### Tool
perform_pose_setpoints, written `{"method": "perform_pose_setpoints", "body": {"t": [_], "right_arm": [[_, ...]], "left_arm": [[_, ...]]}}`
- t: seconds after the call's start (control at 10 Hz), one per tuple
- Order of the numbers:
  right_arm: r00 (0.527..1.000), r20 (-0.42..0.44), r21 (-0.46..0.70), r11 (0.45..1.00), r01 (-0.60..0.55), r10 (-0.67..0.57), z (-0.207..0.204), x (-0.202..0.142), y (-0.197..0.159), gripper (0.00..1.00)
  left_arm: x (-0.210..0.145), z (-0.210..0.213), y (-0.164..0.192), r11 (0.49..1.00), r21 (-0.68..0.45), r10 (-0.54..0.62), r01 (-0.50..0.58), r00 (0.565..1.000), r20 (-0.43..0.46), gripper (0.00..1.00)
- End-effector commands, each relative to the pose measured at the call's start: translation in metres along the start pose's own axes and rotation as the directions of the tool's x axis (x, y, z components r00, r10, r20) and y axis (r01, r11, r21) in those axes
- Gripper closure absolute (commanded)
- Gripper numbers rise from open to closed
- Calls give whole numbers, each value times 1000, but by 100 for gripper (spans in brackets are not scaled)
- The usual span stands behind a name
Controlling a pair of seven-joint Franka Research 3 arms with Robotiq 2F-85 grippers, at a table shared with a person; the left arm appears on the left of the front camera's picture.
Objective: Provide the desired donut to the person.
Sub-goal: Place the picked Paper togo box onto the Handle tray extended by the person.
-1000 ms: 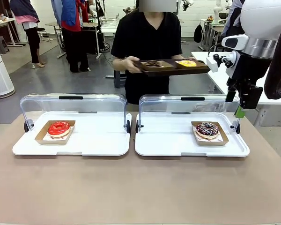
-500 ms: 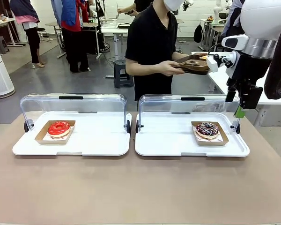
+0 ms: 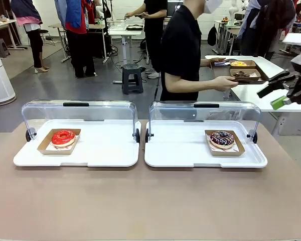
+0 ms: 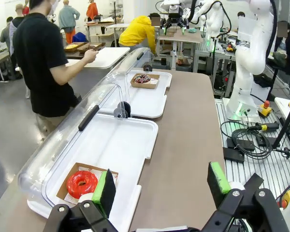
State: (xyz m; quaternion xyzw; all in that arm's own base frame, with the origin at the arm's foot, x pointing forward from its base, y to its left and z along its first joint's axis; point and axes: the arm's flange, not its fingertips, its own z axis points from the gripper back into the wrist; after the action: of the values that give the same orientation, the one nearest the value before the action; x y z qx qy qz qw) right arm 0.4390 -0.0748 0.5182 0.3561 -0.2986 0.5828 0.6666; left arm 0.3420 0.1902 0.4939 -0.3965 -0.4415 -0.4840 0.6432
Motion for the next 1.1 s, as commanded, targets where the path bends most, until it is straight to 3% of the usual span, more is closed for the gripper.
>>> {"method": "perform_pose_setpoints", "body": {"t": [0.0,0.1,0.2,0.4,0.6,0.9,1.0], "right_arm": [[947,310,31,996,83,-88,7,-26,-16,0],[907,405,61,993,98,-115,17,-38,-18,0],[902,413,58,992,111,-125,24,-49,-15,0],[909,399,60,993,106,-121,34,-57,-9,0],[950,303,-48,994,96,-77,48,-70,0,0],[953,299,-89,993,82,-52,56,-72,1,0],[941,325,-43,992,115,-95,59,-73,0,0]], "left_arm": [[1,1,-1,1000,2,-15,15,1000,21,0],[1,1,-1,1000,2,-15,15,1000,21,0],[1,1,-1,1000,2,-15,15,1000,21,0],[1,1,-1,1000,2,-15,15,1000,21,0],[1,1,-1,1000,2,-15,15,1000,21,0],[1,1,-1,1000,2,-15,15,1000,21,0],[1,1,-1,1000,2,-15,15,1000,21,0]]}}
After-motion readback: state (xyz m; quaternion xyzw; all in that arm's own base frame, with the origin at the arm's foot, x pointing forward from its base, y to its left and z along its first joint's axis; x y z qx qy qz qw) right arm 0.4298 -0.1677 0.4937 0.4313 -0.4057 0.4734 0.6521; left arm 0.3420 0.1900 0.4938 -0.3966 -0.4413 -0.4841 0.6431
